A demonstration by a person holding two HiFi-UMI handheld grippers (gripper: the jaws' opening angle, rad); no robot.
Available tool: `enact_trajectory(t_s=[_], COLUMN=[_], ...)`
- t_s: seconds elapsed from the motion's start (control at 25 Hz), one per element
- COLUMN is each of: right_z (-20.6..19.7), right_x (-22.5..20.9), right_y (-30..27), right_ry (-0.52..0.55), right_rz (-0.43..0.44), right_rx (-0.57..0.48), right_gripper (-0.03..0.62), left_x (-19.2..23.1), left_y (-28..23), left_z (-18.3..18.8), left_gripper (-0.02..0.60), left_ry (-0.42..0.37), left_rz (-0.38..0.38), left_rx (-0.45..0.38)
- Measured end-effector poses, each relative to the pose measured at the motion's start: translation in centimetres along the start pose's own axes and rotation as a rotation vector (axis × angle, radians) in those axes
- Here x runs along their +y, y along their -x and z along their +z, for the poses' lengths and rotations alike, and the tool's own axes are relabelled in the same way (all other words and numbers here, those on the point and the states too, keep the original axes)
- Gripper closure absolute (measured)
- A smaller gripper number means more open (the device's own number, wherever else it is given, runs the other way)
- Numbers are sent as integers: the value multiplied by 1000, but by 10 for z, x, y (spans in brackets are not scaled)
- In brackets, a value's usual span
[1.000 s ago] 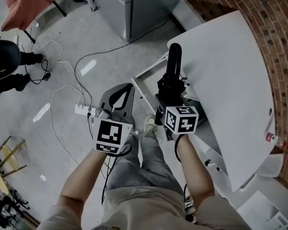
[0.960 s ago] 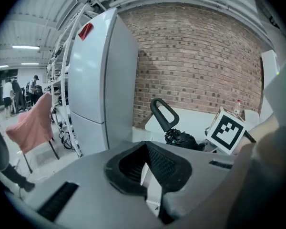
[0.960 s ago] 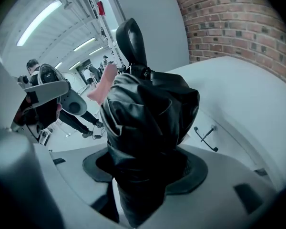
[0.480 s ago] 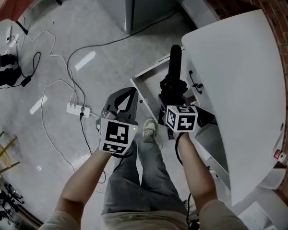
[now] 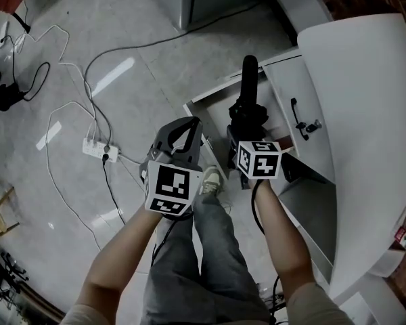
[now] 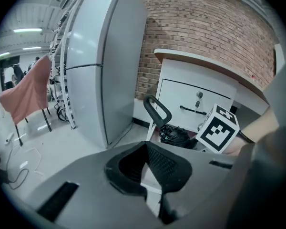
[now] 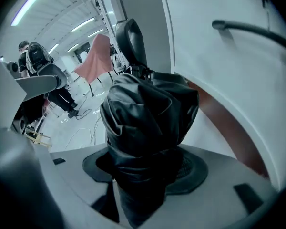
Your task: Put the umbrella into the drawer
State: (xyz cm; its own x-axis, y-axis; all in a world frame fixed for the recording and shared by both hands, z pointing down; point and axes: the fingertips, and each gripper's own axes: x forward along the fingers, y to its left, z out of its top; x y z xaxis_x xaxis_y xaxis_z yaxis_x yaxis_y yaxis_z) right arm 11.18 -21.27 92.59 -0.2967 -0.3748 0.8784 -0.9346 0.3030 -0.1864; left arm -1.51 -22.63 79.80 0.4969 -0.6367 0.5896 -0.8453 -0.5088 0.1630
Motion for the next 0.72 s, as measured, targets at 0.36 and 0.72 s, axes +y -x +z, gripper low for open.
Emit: enact_trajectory(t_s=[0.36, 0.72], right_z=[-38, -63], right_x=[-20, -29], right_y=[-60, -93], right_ry=[-59, -91], right_rz=[8, 37], right_rx=[62, 76], right_gripper=[327, 327], left_x=[4, 6], left_y=[-40, -60], left_z=[-44, -78], left_gripper=[575, 575], left_ry=[15, 42], left_rz=[-6, -32], left_rx=[37, 91])
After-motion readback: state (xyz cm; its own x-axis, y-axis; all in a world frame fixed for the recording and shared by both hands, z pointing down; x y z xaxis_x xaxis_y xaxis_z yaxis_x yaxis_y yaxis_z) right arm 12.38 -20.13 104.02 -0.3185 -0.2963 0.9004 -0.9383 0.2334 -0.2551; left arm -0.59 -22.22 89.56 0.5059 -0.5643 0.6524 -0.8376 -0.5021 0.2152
